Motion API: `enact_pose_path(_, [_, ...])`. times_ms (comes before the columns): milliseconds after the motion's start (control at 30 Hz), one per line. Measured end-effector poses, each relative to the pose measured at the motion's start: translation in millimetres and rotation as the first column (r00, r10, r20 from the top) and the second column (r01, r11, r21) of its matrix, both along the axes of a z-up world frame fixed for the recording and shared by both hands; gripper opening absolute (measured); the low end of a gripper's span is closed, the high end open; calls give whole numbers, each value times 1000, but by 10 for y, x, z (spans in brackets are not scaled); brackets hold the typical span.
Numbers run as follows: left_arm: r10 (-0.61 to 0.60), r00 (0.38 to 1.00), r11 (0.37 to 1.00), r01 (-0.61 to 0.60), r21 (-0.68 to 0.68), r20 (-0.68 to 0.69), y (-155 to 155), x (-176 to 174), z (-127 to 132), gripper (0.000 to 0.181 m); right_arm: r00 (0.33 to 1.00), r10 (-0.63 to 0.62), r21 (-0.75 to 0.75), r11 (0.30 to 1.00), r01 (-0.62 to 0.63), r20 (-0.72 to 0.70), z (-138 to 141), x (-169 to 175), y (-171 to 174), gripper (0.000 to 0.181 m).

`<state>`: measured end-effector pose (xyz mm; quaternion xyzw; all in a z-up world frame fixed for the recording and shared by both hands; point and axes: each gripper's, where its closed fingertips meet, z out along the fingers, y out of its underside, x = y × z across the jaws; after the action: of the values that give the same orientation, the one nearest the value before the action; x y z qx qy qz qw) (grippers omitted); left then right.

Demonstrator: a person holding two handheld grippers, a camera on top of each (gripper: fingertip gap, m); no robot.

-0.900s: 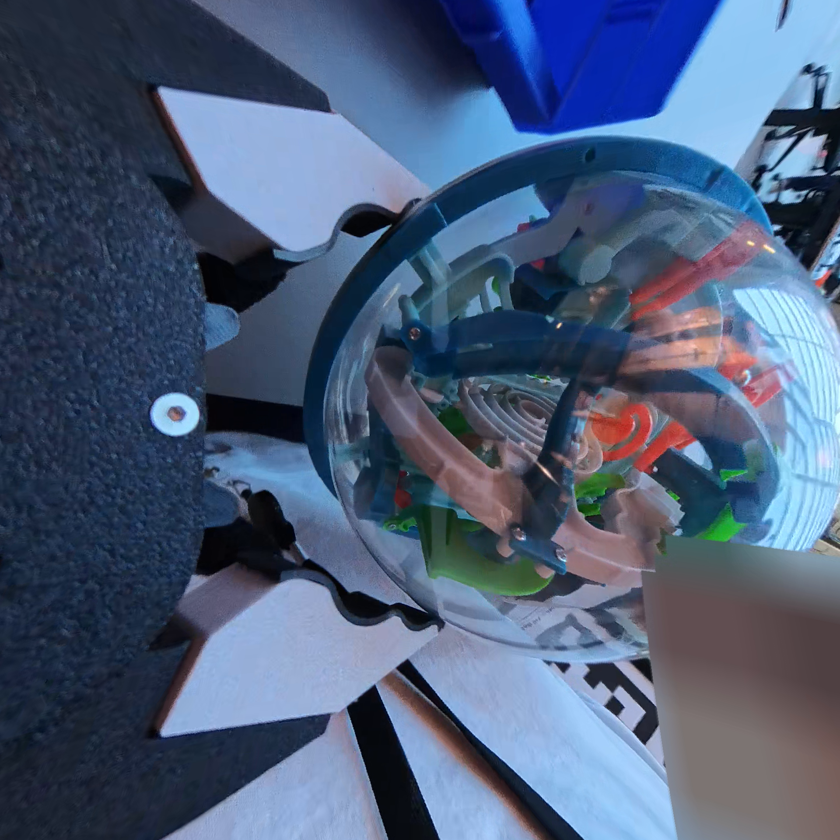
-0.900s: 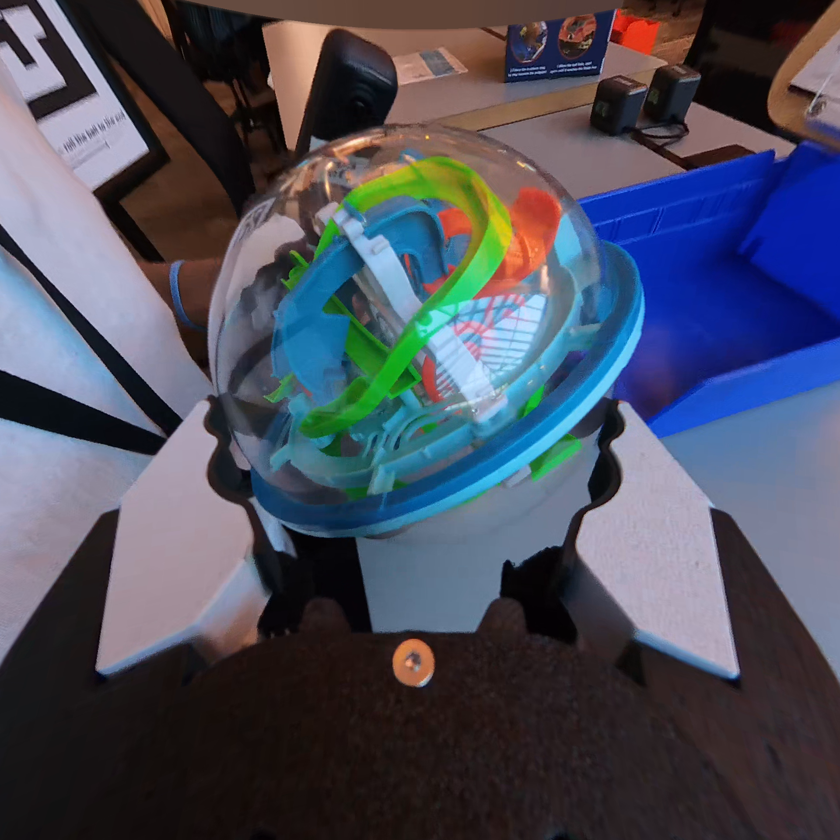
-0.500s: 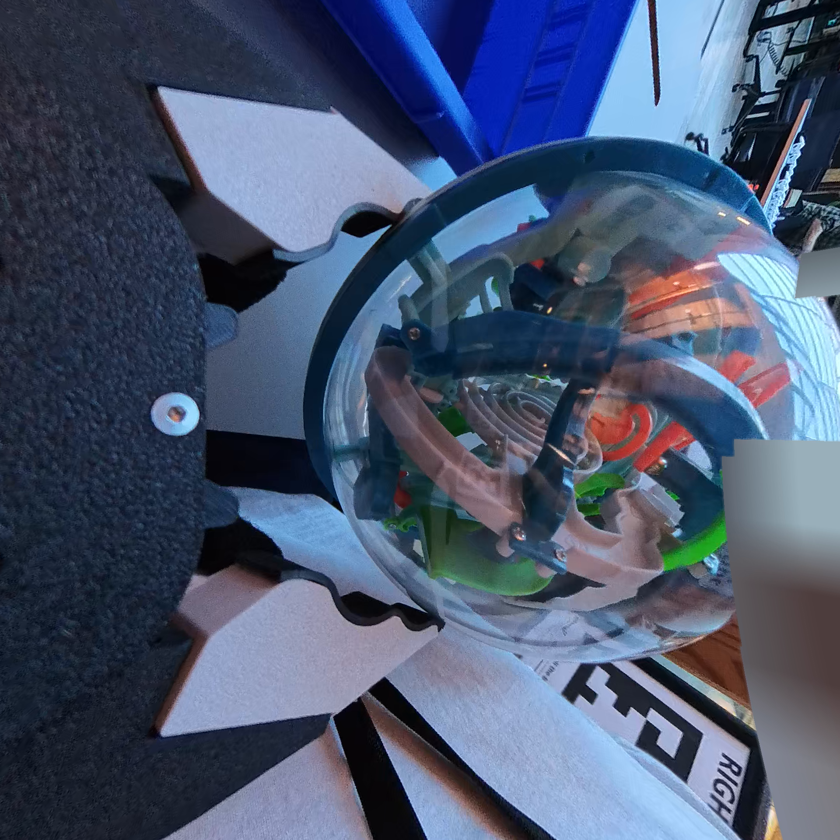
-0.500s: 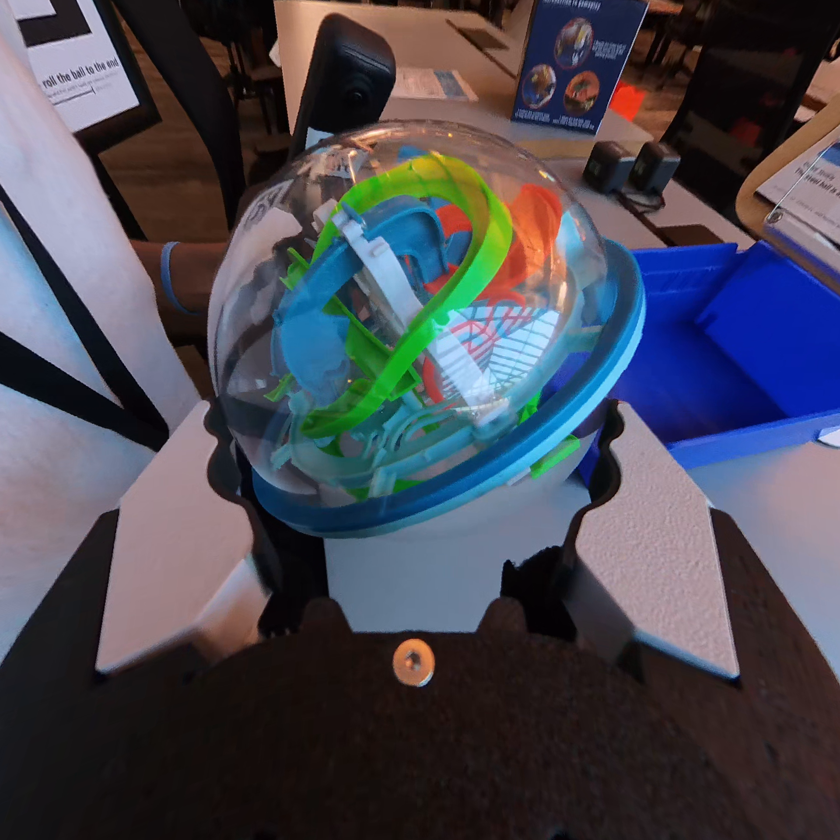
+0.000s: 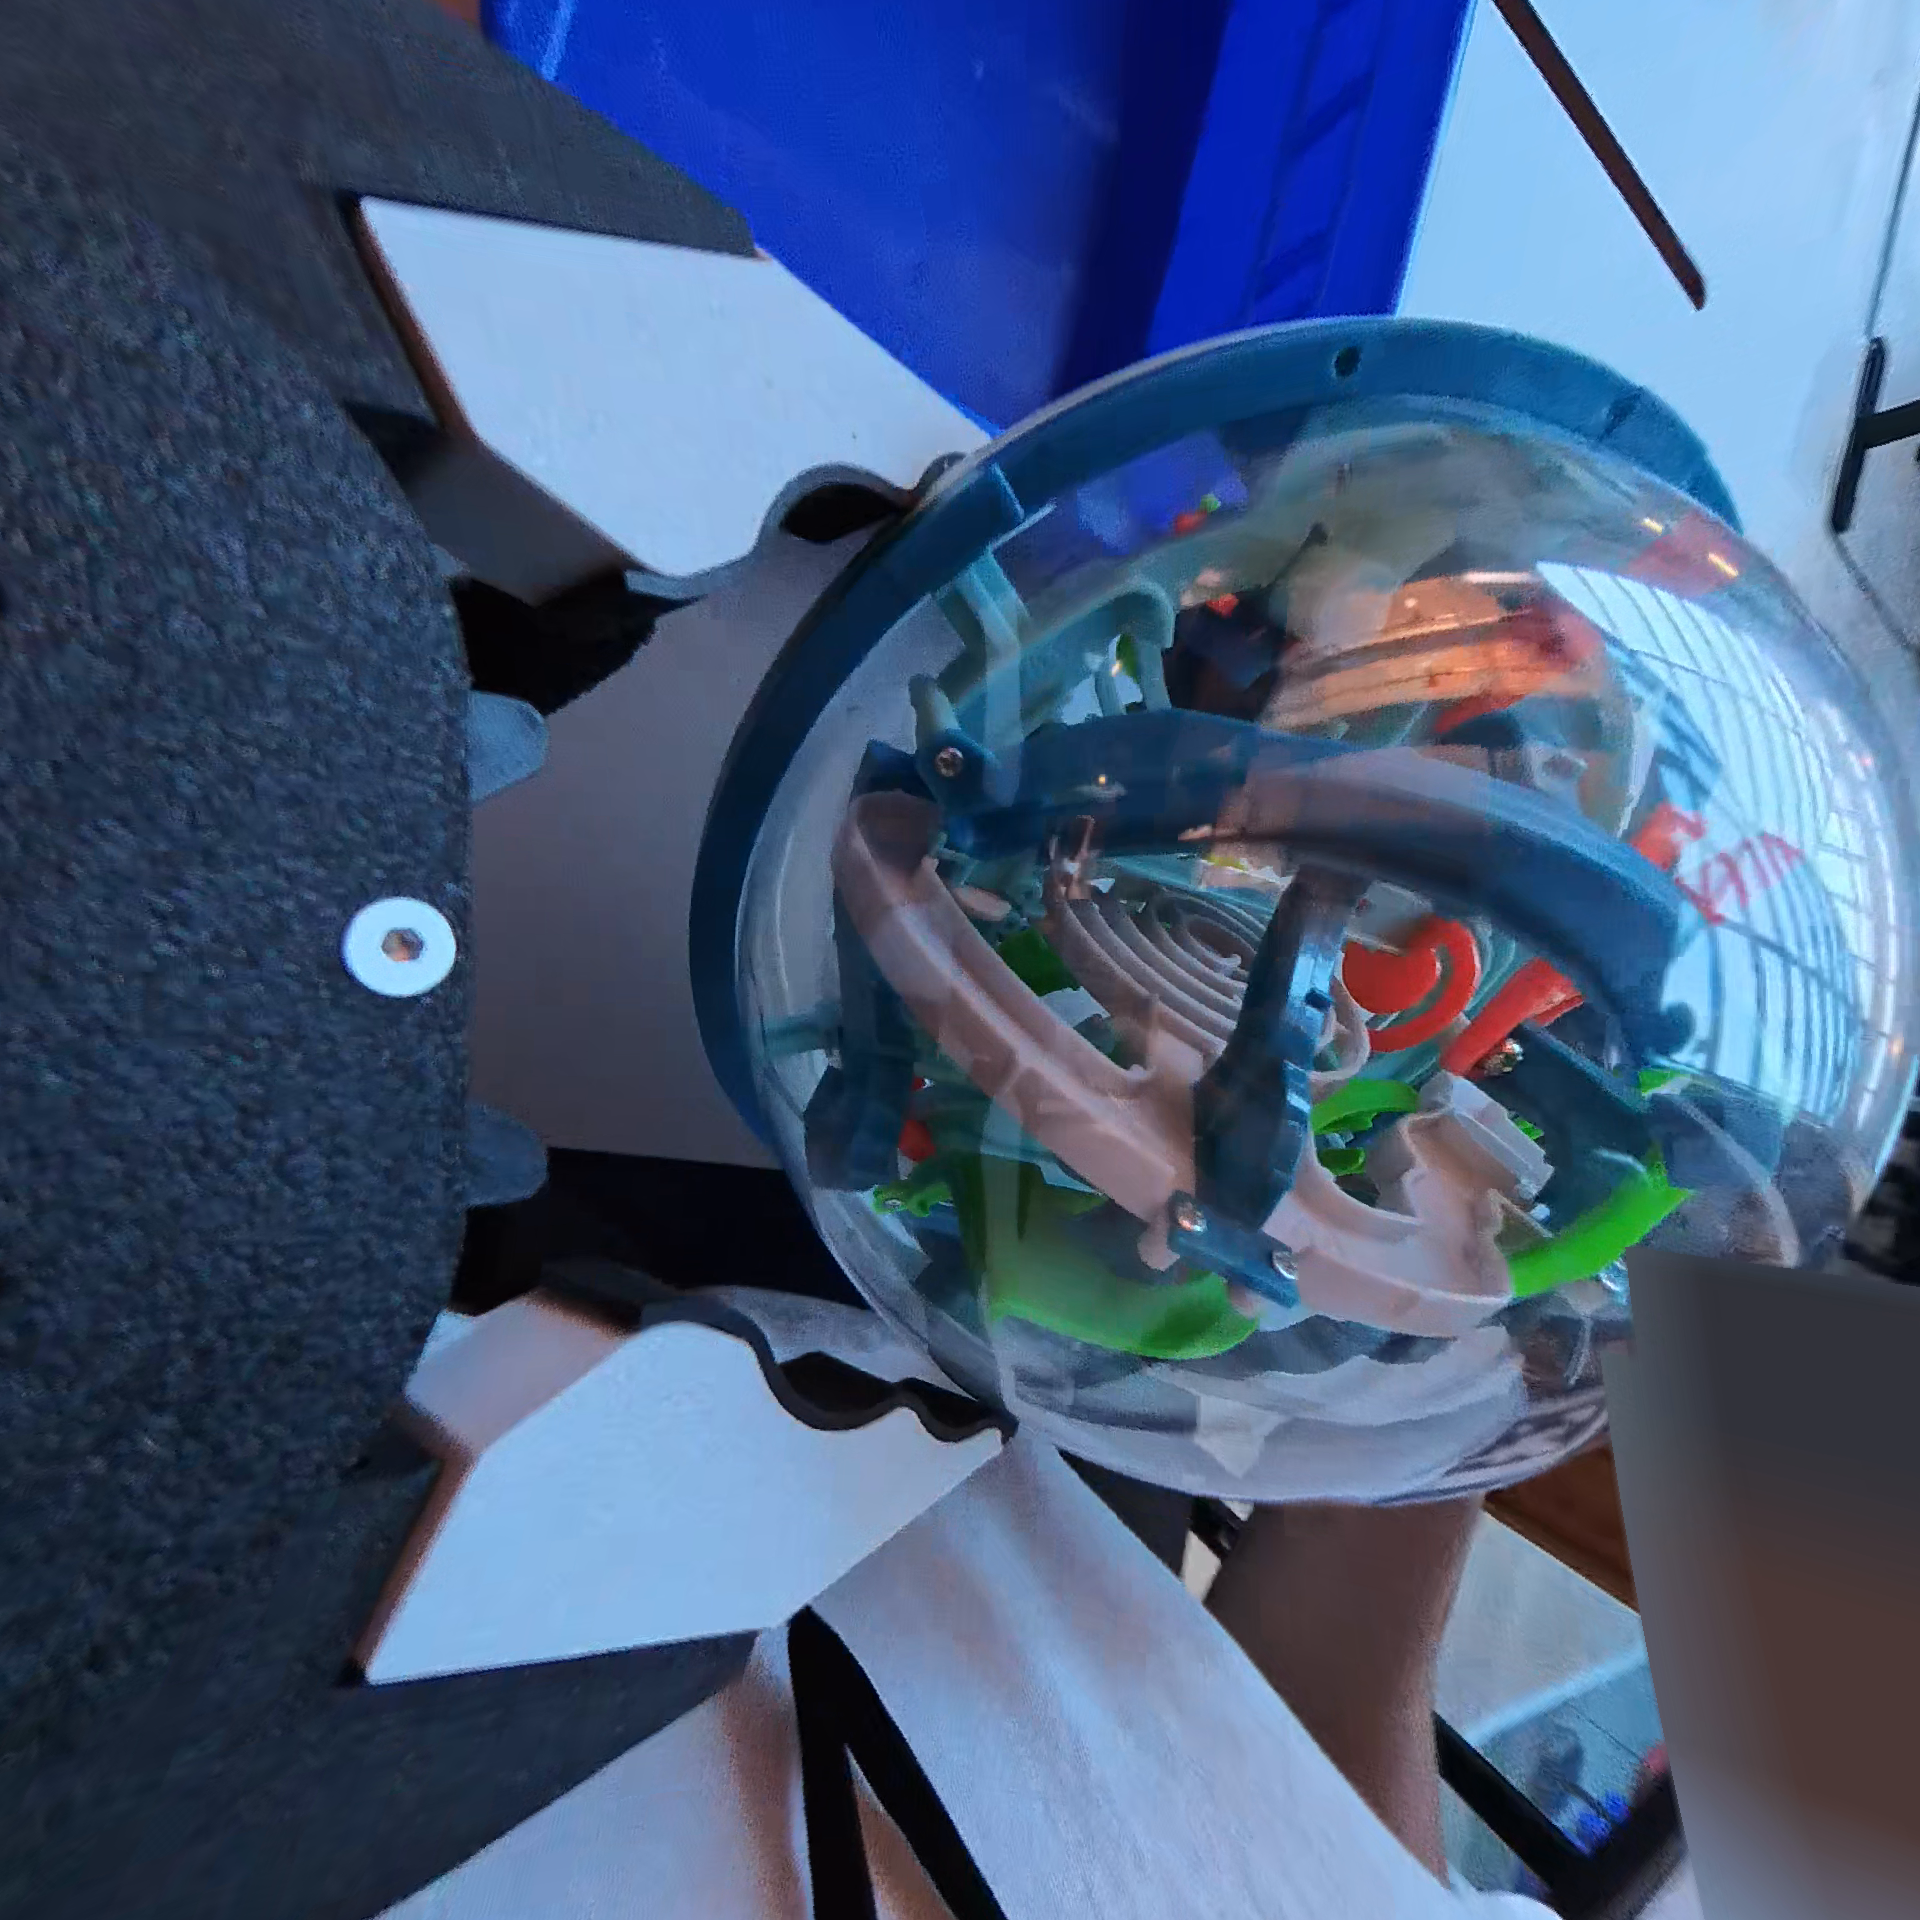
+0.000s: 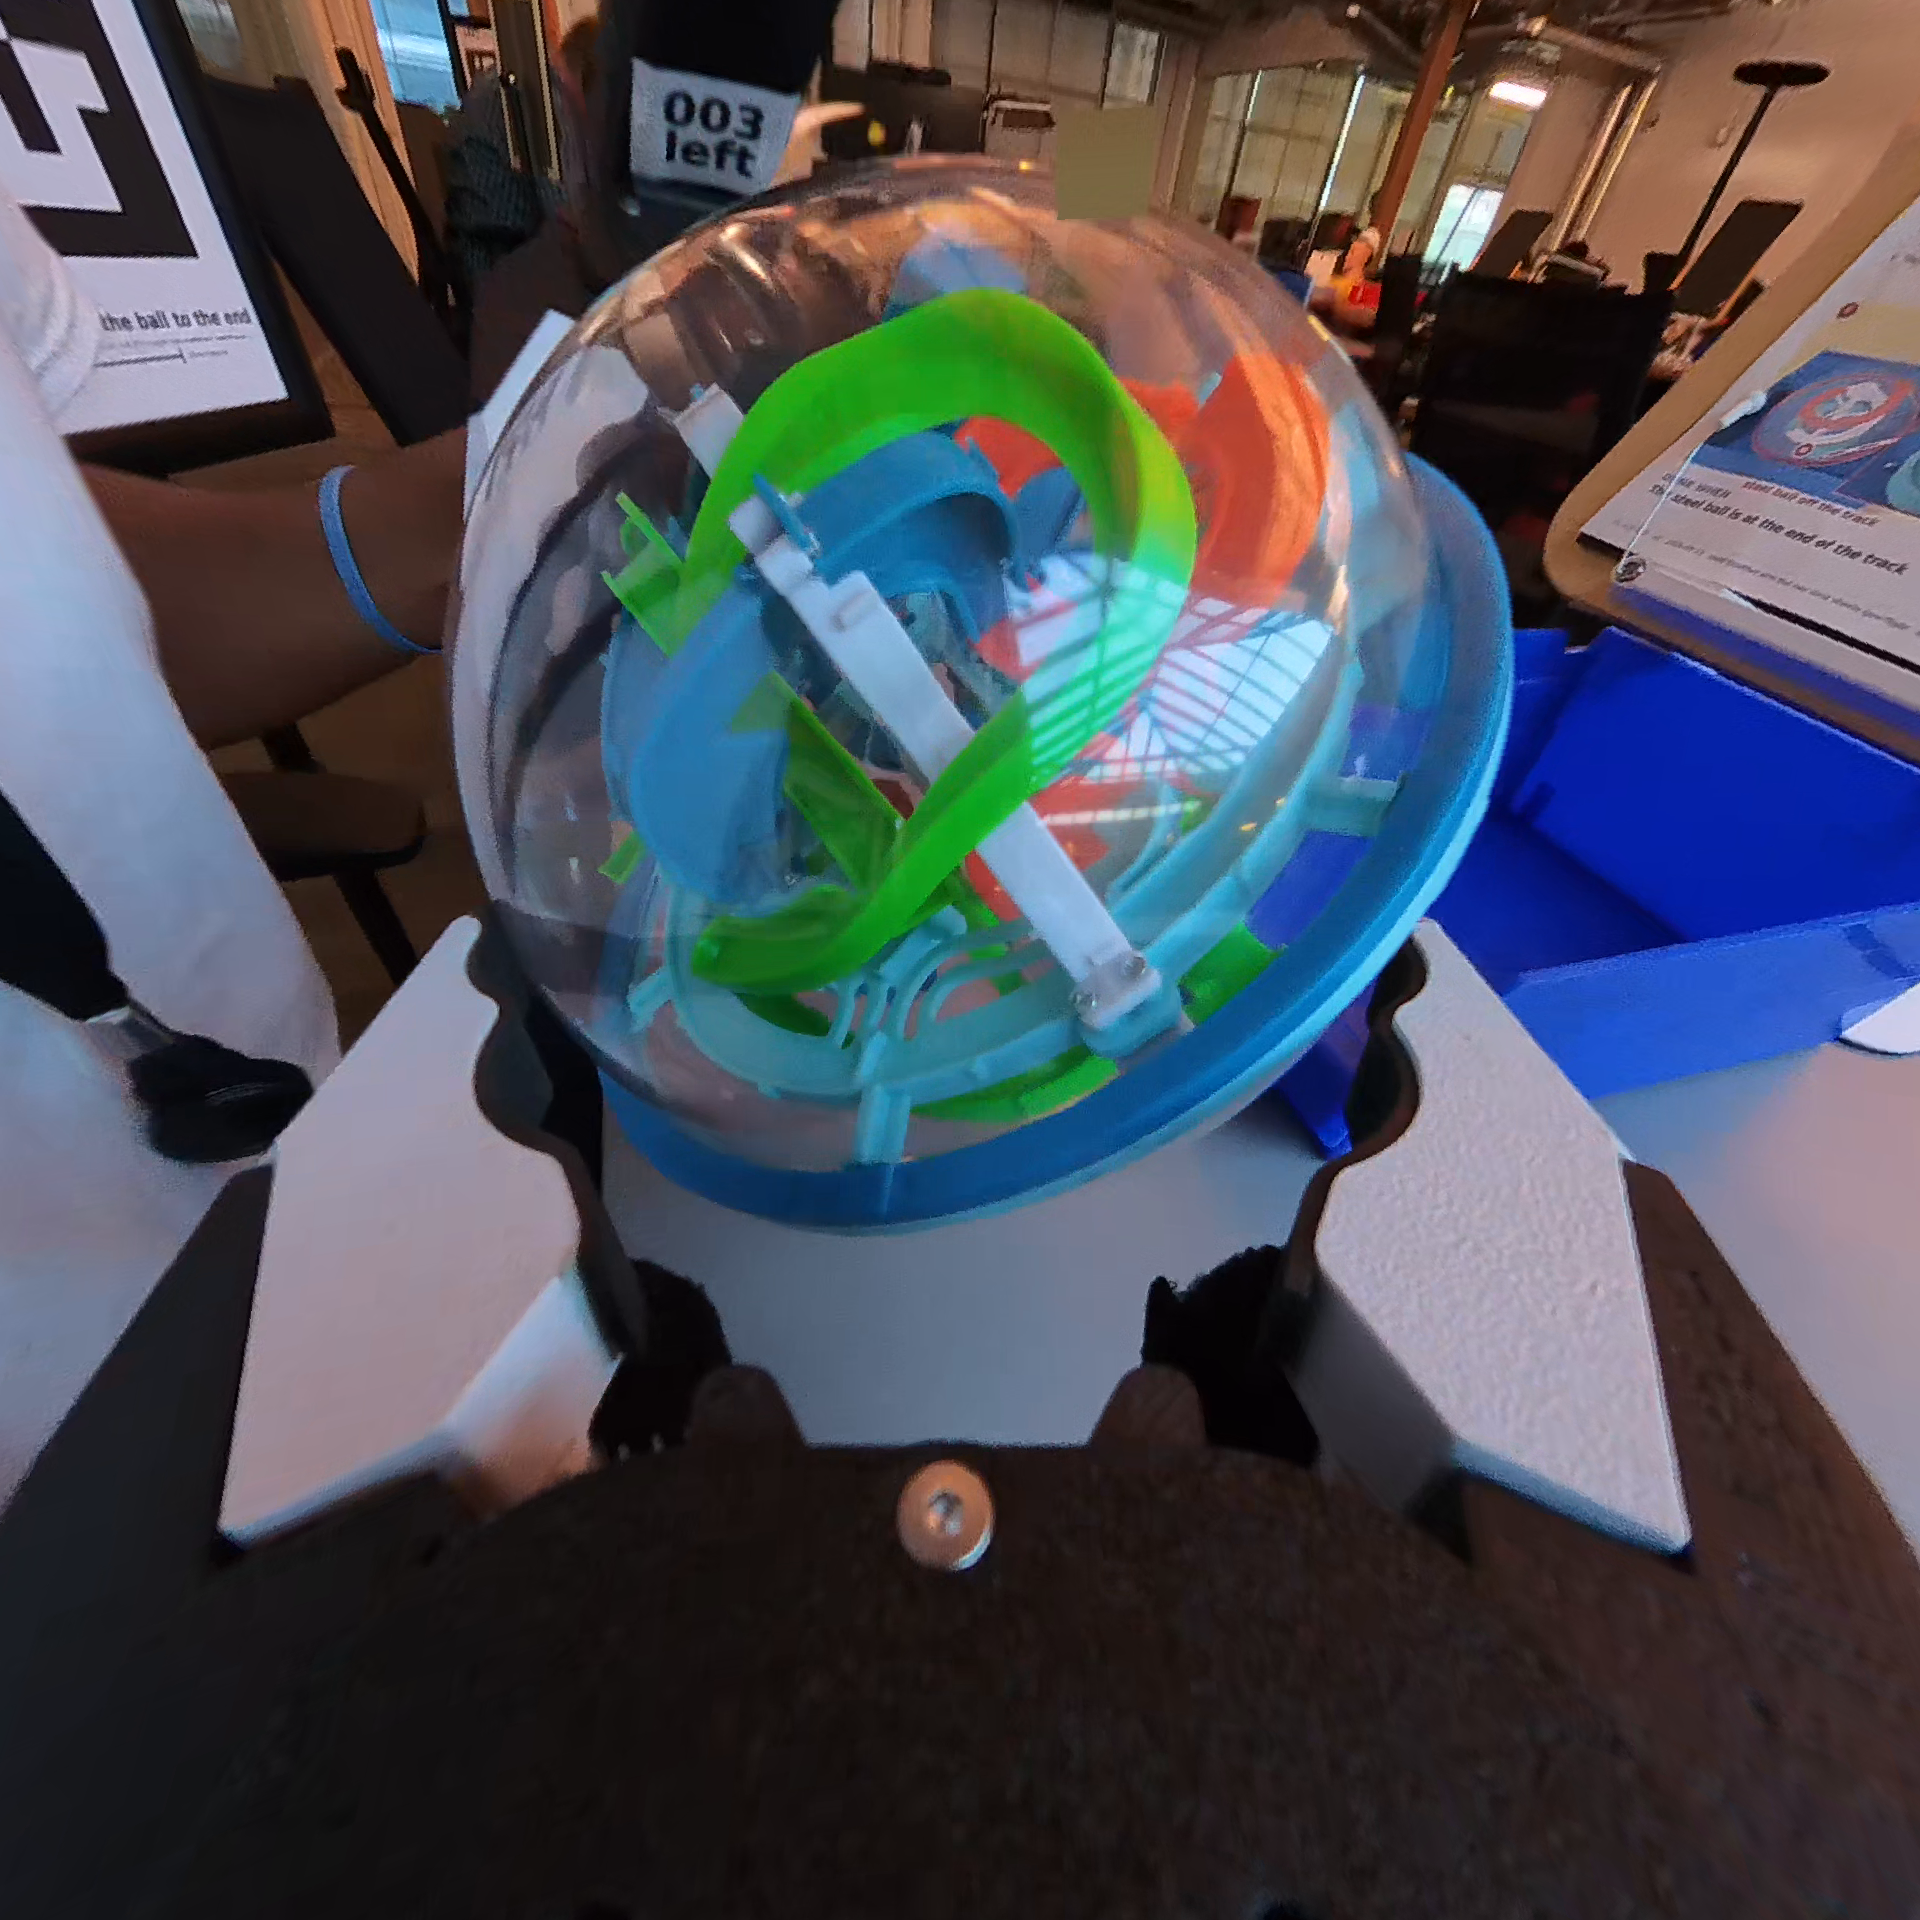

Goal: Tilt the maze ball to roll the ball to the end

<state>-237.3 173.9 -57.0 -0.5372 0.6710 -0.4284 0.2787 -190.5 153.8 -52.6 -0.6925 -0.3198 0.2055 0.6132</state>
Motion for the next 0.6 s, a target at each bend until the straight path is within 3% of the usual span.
enact_pose_path(200, [-14,996,954,41,297,-91,211,10,165,158,998,-57,192,980,57,-4,18,8,197,154])
enact_pose_path(367, [1,993,838,65,542,-121,368,83,464,158,993,-112,360,928,95,29,214,89,387,154])
enact_pose_path(600, [22,985,688,109,718,-170,428,128,848,158,989,-148,517,845,139,-23,515,122,501,154])
